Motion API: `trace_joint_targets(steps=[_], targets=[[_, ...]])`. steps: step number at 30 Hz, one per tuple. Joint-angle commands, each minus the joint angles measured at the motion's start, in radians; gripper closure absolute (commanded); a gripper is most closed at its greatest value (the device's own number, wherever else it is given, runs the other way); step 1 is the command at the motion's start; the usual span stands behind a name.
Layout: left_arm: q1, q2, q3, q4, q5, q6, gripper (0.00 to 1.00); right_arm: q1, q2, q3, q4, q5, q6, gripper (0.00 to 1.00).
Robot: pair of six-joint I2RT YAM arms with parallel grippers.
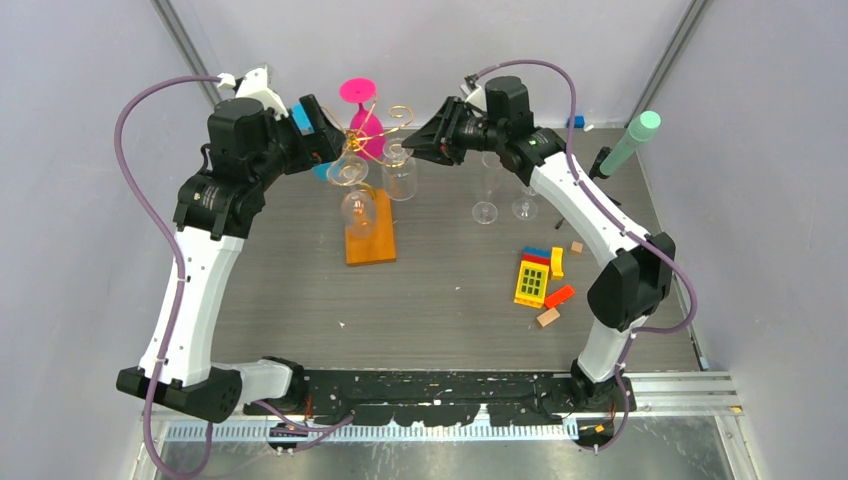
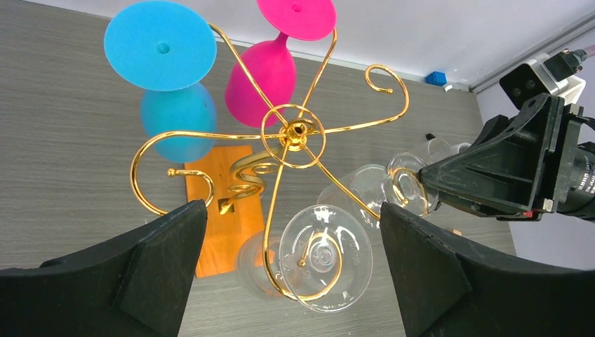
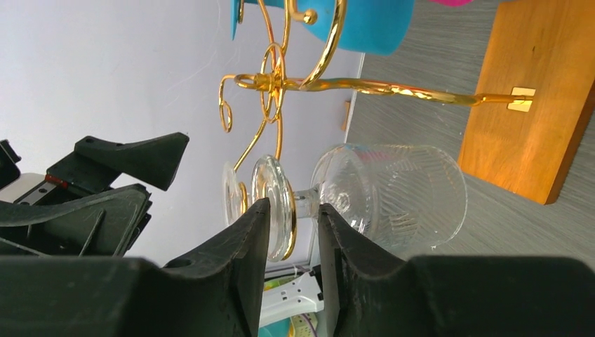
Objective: Take the wine glass off the wine glass rack
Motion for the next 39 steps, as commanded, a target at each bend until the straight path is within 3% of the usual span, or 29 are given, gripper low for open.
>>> trace_joint_targets(steps=[1, 6, 14, 16, 39], targets=[[0.008, -0.005, 0.002, 0.021, 0.009, -0.013, 0.05, 0.006, -0.007, 0.007, 0.054, 0.053, -0.015, 0.65], [0.009, -0.005, 0.001, 0.020, 0.010, -0.016, 0.05, 0.006, -0.010, 0.005, 0.055, 0.050, -0.021, 0.72], [0.011, -0.007, -0.002, 0.021, 0.011, -0.018, 0.05, 0.006, -0.029, 0.004, 0.086, 0.036, 0.008, 0.97], [0.011, -0.009, -0.003, 0.021, 0.010, -0.017, 0.05, 0.006, -0.035, -0.002, 0.106, 0.036, 0.027, 0.99], [0.014, -0.019, -0.023, 0.040, 0.013, -0.014, 0.05, 0.006, -0.155, -0.066, 0.155, 0.020, 0.146, 1.00]])
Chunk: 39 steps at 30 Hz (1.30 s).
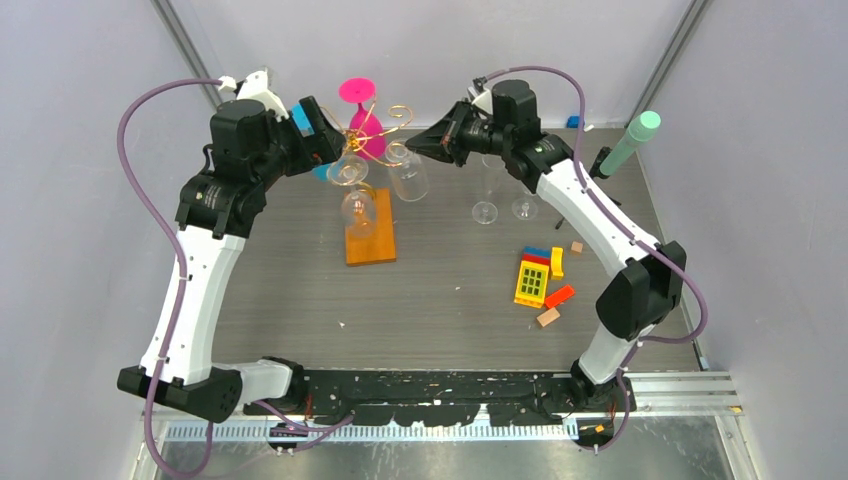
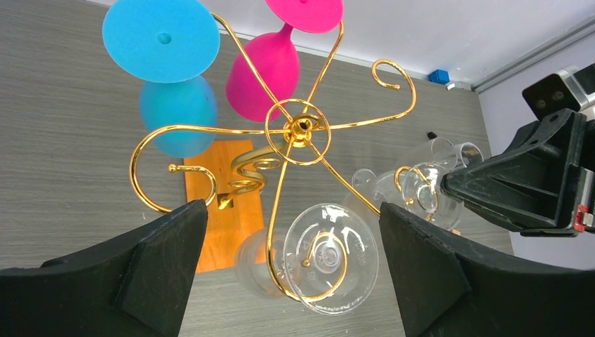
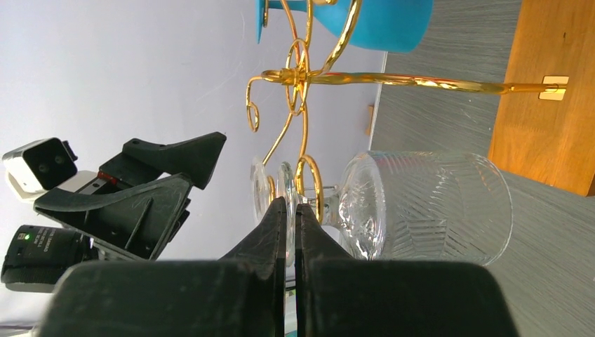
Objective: Take the wine glass off the wine glass rack
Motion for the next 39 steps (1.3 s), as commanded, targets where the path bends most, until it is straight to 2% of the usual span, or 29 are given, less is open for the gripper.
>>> trace_joint_targets(steps=[1, 22, 39], targets=[[0.007, -0.017, -0.005, 0.040, 0.013, 0.005, 0.05, 0.005, -0.094, 0.007, 0.090, -0.019, 0.034, 1.00], [0.007, -0.033, -0.022, 0.048, -0.020, 0.021, 0.05, 0.050, -0.045, 0.057, 0.130, -0.104, 0.042, 1.00], [0.007, -0.067, -0.057, 0.052, -0.079, 0.032, 0.08, 0.089, 0.032, 0.120, 0.104, -0.012, -0.020, 1.00]])
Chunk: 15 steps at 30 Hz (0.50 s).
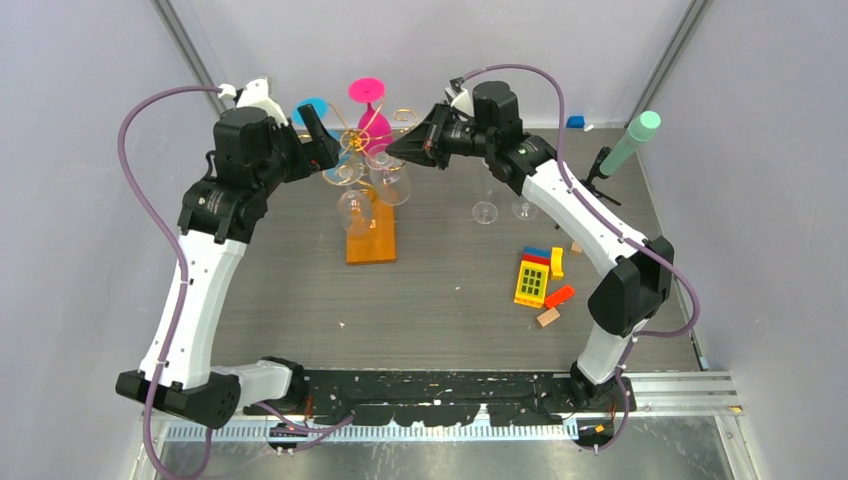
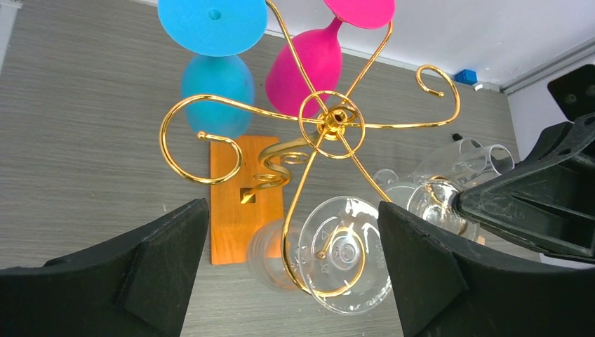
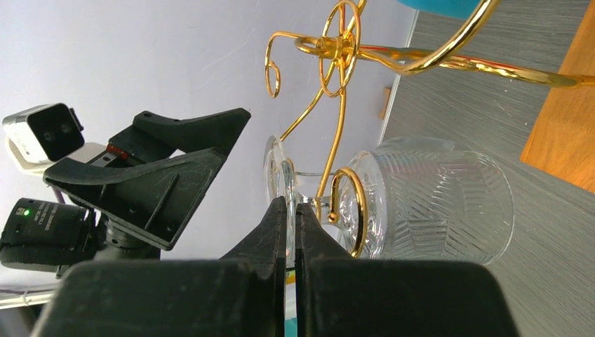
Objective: Take the wine glass off the wine glass rack
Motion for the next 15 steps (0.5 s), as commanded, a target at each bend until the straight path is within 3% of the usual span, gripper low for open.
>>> trace_joint_targets(steps=[1, 15], targets=[[0.007, -0.041, 0.003, 0.042, -0.025, 0.016, 0.07, 0.015, -0.001, 0.077, 0.080, 0.018, -0.012, 1.00], [0.007, -0.048, 0.011, 0.039, -0.019, 0.017, 0.08, 0.017, 0.016, 0.101, 0.149, 0.254, 0.035, 1.00]])
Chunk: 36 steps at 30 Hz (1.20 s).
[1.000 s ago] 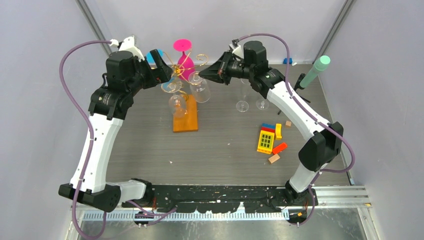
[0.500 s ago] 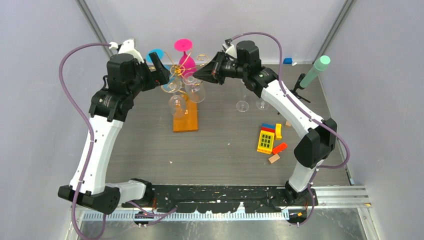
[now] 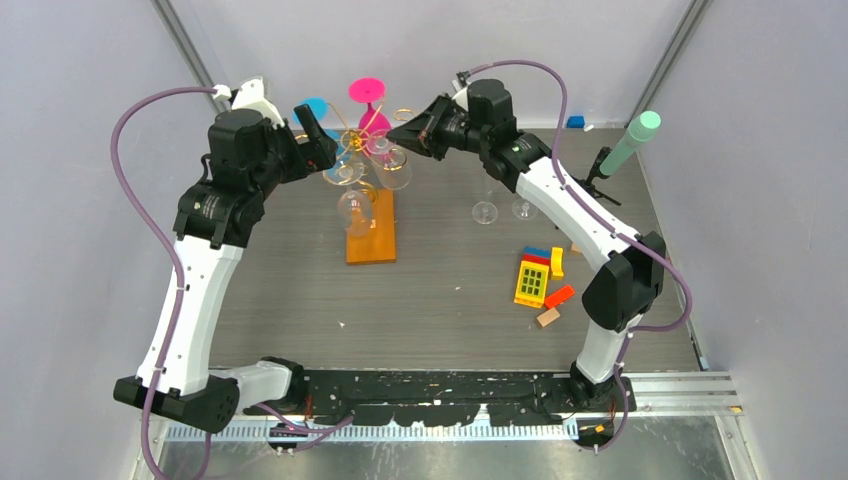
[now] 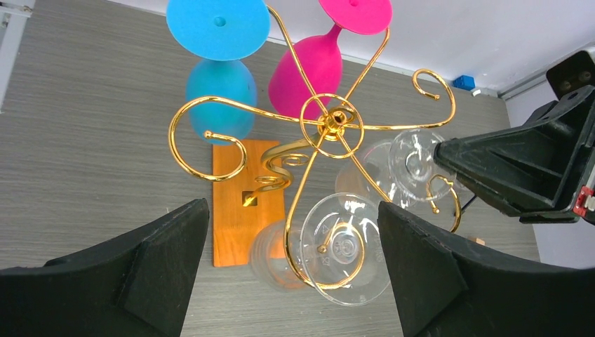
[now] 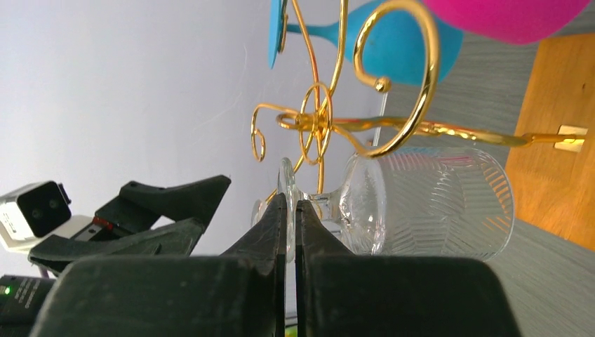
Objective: Take the wine glass off the wine glass rack
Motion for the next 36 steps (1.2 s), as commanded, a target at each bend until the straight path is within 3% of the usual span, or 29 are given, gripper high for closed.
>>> trace_joint_targets(steps=[1, 9, 19, 31, 36], targets=[[0.007, -0.026, 0.012, 0.039, -0.008, 0.009, 0.08, 0.006, -0.032, 0.059, 0.128, 0.104, 0.027, 1.00], [0.007, -0.031, 0.017, 0.048, 0.036, 0.005, 0.07, 0.004, -0.086, 0.009, 0.123, 0.213, 0.018, 1.00], [0.007, -0.034, 0.022, 0.090, 0.131, -0.027, 0.06, -0.015, -0.158, -0.059, 0.147, 0.215, 0.072, 1.00], [0.007, -0.040, 0.015, 0.100, 0.173, -0.041, 0.00, -0.071, -0.334, -0.274, 0.255, 0.190, 0.154, 1.00], [0.007, -0.025, 0.005, 0.159, 0.296, -0.082, 0.00, -0.084, -0.422, -0.343, 0.269, 0.197, 0.157, 1.00]])
